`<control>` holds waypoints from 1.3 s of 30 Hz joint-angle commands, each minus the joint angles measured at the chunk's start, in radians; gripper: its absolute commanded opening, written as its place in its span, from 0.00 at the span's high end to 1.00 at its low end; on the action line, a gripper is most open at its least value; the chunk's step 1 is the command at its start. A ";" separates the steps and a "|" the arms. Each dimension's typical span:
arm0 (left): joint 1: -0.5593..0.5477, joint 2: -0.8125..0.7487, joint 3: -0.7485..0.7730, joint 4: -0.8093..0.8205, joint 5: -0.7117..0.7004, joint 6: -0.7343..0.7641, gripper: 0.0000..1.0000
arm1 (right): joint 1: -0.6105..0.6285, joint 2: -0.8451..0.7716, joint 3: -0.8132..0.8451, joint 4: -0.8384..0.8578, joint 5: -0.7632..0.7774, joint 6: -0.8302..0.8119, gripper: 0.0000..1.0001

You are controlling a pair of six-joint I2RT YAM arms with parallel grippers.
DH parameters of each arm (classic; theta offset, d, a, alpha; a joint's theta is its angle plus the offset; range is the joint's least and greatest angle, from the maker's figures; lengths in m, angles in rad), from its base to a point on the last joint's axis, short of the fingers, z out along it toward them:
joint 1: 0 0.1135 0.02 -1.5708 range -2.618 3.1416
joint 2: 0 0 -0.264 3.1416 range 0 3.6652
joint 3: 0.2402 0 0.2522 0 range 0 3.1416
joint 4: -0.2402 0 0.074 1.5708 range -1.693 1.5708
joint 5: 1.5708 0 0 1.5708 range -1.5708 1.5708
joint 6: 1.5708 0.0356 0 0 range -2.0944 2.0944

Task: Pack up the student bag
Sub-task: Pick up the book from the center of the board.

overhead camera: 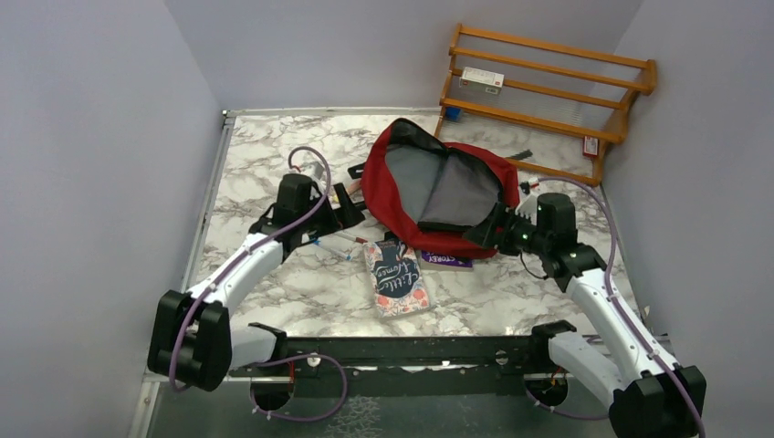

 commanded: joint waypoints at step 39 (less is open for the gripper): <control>-0.453 0.054 -0.399 0.166 -0.195 -0.354 0.73 | 0.614 0.245 -0.225 0.274 0.301 0.389 0.22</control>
